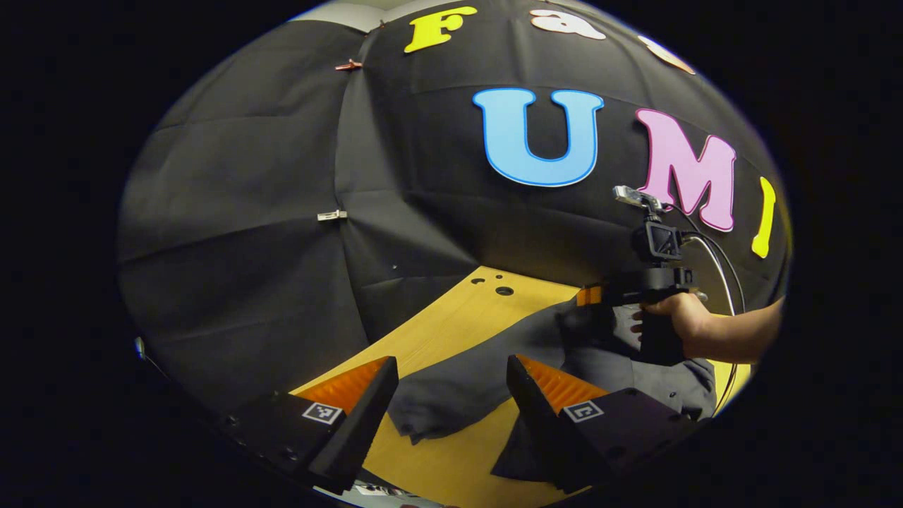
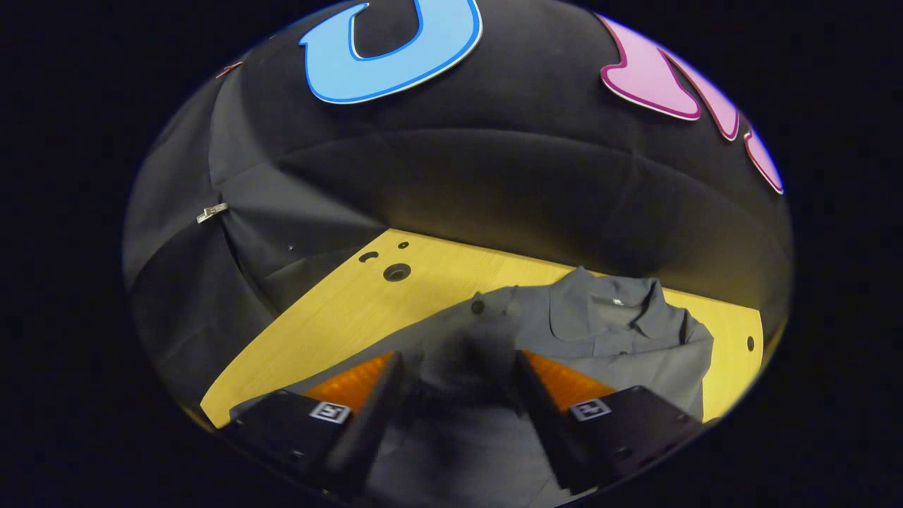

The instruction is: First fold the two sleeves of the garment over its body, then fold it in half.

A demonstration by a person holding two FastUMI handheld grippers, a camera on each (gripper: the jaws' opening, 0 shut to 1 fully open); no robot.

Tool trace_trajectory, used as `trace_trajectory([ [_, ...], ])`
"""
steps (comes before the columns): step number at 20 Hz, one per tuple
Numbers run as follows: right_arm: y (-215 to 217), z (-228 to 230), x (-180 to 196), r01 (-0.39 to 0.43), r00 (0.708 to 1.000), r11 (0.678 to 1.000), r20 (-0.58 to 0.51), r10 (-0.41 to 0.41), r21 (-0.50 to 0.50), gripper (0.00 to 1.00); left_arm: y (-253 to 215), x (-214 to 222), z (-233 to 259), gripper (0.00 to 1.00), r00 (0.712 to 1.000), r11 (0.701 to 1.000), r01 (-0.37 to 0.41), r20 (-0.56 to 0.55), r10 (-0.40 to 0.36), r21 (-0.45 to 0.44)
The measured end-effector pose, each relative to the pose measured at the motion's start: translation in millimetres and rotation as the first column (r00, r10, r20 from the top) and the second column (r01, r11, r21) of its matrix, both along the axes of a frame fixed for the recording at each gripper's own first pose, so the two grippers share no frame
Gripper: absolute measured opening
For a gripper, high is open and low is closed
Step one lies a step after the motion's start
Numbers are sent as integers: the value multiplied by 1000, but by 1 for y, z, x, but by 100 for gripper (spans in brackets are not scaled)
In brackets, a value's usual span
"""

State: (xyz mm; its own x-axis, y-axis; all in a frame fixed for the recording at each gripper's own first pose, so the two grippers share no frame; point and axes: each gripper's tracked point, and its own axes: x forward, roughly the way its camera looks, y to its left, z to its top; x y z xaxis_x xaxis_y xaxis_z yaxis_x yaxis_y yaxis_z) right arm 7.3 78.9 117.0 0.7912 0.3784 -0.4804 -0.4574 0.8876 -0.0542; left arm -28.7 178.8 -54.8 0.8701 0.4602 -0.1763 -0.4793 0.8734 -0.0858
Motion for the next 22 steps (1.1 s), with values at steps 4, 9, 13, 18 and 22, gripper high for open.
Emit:
trace_trajectory([
  [4, -22, -13, -38, 10, 999, 1000, -43, -11, -11, 93, 24, -6, -32, 98, 998, 996, -55, -26, 53, -74],
  [9, -81, -18, -77, 53, 998, 997, -39, -55, -51, 100, 51, 8, -76, 96, 996, 985, -60, -78, 48, -161],
  [13, -129, -29, -113, 81, 993, 994, -75, -87, -76, 99, 74, 22, -101, 96, 992, 982, -78, -113, 59, -174],
  [18, -190, -38, -151, 160, 980, 979, -98, -173, -125, 99, 95, 46, -137, 96, 982, 980, -85, -180, 52, -180],
  [22, -217, -43, -190, 243, 956, 965, -142, -255, -97, 99, 101, 68, -160, 96, 979, 967, -97, -196, 51, -234],
])
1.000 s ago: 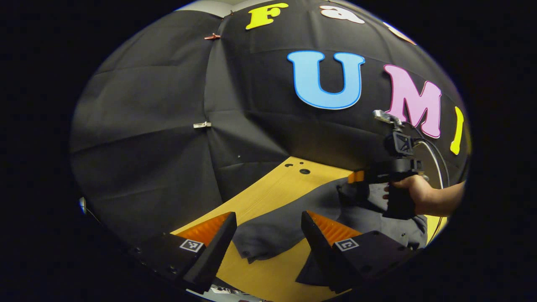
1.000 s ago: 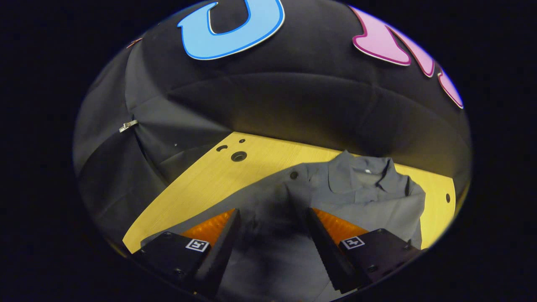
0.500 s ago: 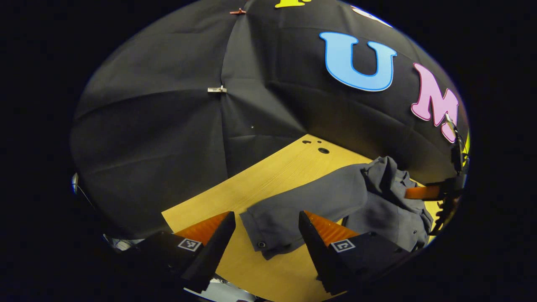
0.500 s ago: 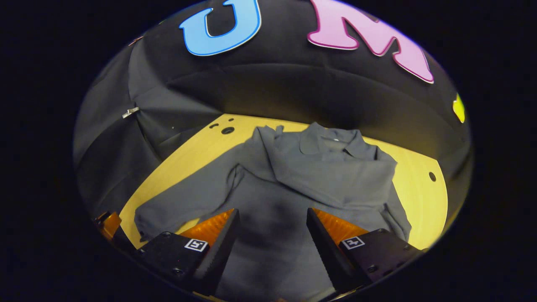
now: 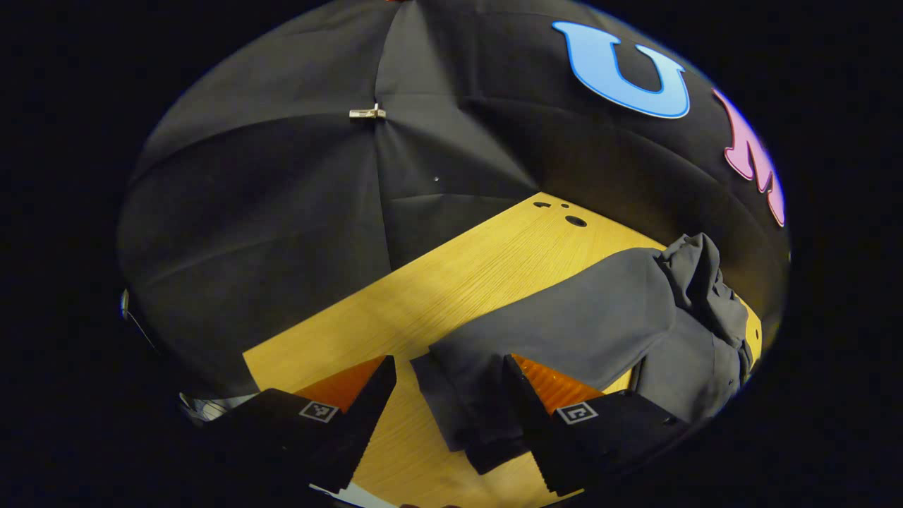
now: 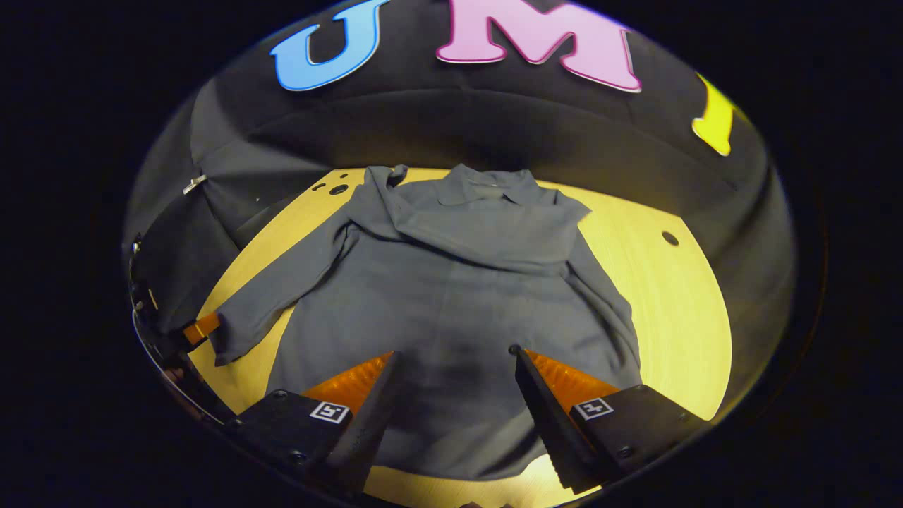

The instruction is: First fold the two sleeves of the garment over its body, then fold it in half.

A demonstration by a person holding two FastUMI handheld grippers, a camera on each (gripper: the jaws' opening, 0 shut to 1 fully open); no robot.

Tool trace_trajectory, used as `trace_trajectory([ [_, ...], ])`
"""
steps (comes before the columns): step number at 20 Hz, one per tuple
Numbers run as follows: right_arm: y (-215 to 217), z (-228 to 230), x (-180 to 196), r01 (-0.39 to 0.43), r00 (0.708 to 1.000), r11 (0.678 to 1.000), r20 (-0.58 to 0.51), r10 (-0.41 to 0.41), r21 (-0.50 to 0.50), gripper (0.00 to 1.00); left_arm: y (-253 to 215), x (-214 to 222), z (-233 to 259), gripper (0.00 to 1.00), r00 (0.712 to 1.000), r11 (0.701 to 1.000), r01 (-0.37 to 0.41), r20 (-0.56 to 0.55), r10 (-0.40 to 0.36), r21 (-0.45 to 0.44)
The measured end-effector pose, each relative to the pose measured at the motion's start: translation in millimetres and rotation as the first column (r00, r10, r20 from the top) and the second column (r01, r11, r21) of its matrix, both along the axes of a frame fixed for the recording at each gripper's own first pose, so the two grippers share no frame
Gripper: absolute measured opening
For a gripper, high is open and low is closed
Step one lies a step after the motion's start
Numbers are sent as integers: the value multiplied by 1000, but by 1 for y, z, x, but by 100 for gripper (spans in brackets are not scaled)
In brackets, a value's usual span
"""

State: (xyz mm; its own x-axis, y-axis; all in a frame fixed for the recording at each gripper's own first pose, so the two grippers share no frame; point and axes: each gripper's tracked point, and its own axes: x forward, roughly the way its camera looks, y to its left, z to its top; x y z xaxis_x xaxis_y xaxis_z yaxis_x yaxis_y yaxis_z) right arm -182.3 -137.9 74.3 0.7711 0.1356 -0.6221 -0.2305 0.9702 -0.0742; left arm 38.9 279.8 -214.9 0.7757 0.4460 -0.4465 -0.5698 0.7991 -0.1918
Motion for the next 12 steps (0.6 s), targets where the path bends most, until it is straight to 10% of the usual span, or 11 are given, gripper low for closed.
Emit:
trace_trajectory([
  [8, -13, -14, -54, 38, 999, 999, -34, -38, -11, 99, -13, 27, -24, 96, 982, 981, 142, -140, -124, 128],
  [12, -25, -5, -59, 62, 998, 998, -18, -62, 9, 99, -28, 37, -20, 53, 962, 951, 244, -171, -212, 191],
])
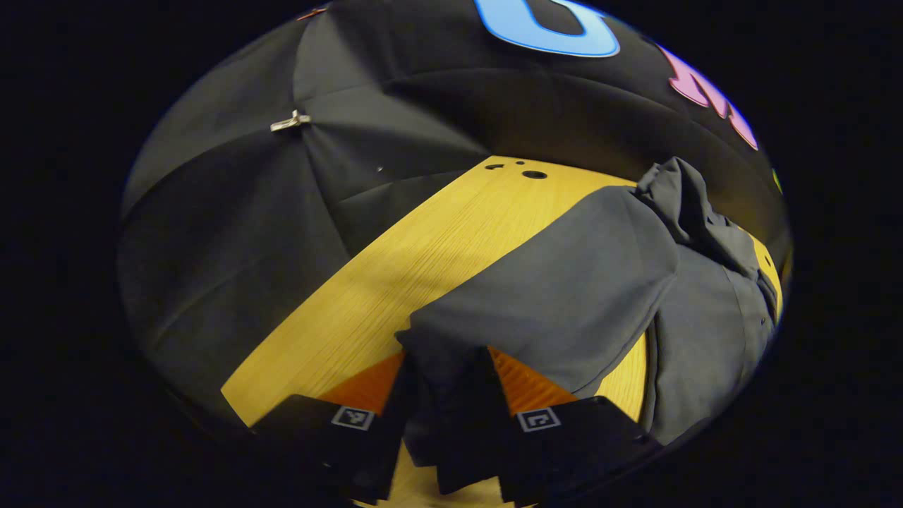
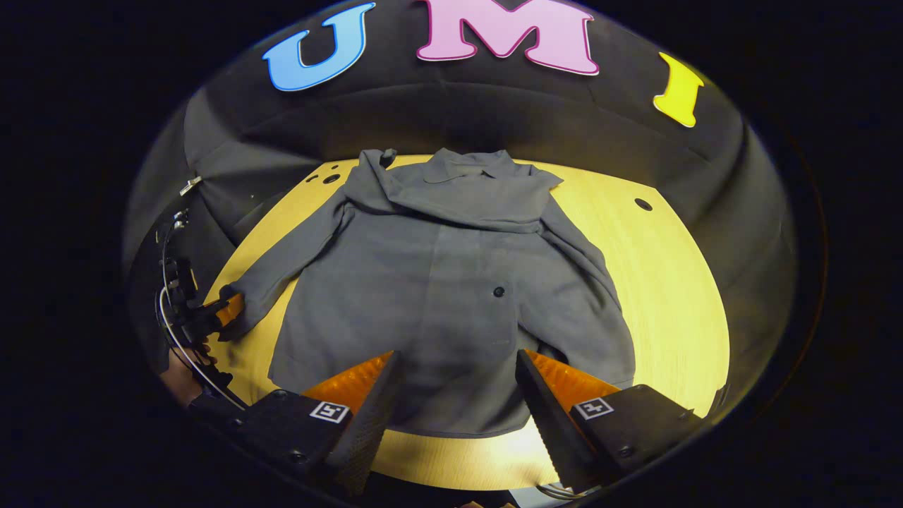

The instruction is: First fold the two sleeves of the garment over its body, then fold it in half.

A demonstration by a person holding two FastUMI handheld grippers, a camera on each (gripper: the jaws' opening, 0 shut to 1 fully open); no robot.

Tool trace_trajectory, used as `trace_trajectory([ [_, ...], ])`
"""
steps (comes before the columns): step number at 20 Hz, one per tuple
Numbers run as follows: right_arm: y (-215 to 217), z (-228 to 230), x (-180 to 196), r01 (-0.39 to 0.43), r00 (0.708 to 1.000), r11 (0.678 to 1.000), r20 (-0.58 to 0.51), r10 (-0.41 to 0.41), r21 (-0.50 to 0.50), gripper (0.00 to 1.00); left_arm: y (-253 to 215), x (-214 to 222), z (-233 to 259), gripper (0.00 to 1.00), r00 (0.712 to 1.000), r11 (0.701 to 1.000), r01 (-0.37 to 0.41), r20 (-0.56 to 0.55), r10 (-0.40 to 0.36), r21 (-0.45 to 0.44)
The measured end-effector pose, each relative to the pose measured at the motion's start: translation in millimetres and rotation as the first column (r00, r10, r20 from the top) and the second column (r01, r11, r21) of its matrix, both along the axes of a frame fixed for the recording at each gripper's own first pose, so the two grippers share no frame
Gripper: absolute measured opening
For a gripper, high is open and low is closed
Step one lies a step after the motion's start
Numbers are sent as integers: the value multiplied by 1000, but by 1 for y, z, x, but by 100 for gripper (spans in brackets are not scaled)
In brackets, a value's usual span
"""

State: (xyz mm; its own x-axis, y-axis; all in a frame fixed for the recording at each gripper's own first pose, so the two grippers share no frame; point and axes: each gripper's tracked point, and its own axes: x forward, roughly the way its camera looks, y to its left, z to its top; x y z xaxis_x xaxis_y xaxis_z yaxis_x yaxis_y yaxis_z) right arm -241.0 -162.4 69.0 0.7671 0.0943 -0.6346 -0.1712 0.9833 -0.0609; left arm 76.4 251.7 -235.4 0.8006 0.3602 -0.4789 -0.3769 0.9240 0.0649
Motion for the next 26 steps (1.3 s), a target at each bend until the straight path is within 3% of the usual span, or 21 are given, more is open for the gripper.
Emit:
trace_trajectory([
  [3, -19, 4, -2, 23, 1000, 1000, 10, -23, 13, 99, -7, 7, 0, 20, 999, 999, 37, -7, -37, 30],
  [6, -42, 4, 2, 61, 998, 997, 15, -62, 45, 99, -9, 9, 1, 7, 996, 997, 63, -62, -60, 43],
  [8, -59, 4, 9, 92, 996, 993, 11, -93, 68, 99, -8, 9, 13, 6, 997, 999, 29, -73, -28, 18],
  [11, -80, 8, 24, 140, 990, 983, 10, -142, 116, 99, -14, 10, 49, 5, 999, 999, -46, 3, 46, -22],
  [14, -98, 7, 33, 162, 986, 976, 19, -167, 147, 99, -26, 15, 85, 6, 996, 997, -73, 42, 74, -25],
  [21, -148, 6, 39, 208, 976, 966, 40, -216, 153, 99, -109, 67, 173, 5, 982, 998, 65, 179, -64, -1],
  [26, -169, 4, 45, 246, 966, 953, 36, -256, 176, 99, -175, 114, 207, 5, 964, 983, 175, 190, -184, 63],
])
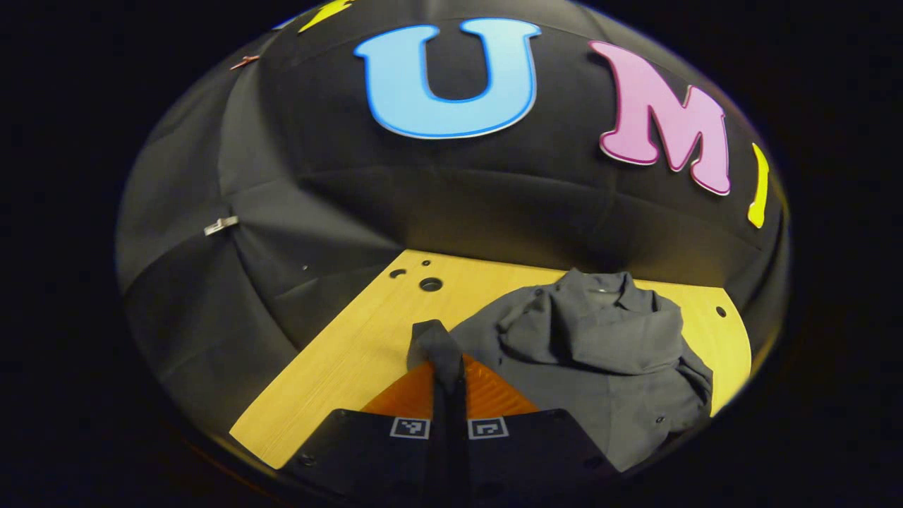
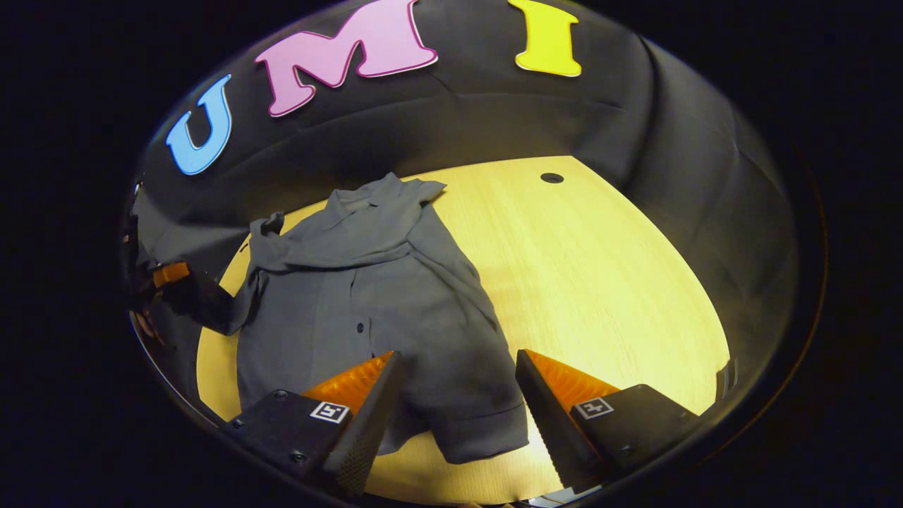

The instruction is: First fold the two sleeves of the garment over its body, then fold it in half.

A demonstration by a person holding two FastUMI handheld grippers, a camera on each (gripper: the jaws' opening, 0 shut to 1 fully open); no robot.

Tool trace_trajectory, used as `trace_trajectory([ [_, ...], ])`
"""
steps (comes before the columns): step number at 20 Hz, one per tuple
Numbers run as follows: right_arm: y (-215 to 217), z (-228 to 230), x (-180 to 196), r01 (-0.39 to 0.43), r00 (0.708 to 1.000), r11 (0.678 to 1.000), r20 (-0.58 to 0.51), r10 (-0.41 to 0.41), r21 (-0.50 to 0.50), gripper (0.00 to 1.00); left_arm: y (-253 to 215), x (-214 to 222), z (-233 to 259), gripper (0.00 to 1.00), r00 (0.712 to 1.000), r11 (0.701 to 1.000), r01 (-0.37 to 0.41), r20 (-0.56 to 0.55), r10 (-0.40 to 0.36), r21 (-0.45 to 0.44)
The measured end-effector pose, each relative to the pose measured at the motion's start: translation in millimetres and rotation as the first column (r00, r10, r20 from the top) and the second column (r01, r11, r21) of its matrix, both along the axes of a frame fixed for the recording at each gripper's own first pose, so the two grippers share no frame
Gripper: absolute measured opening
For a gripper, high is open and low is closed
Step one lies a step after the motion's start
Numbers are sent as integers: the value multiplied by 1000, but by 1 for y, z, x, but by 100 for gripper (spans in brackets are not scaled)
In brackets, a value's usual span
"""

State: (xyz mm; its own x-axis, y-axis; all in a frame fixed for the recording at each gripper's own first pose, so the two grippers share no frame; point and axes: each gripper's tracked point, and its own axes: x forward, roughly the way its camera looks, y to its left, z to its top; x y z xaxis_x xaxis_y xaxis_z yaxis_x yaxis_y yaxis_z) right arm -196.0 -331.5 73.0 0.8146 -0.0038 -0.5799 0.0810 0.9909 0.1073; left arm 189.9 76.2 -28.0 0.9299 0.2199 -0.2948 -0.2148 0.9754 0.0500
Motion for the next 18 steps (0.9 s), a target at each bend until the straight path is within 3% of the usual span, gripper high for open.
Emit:
trace_trajectory([
  [8, -25, -30, -5, 51, 996, 996, -73, -46, 69, 99, -140, 66, 18, 5, 972, 971, 234, -4, -234, 47],
  [18, -46, -60, -17, 82, 985, 987, -162, -59, 138, 99, -301, 107, -13, 5, 881, 878, 473, -62, -470, 76],
])
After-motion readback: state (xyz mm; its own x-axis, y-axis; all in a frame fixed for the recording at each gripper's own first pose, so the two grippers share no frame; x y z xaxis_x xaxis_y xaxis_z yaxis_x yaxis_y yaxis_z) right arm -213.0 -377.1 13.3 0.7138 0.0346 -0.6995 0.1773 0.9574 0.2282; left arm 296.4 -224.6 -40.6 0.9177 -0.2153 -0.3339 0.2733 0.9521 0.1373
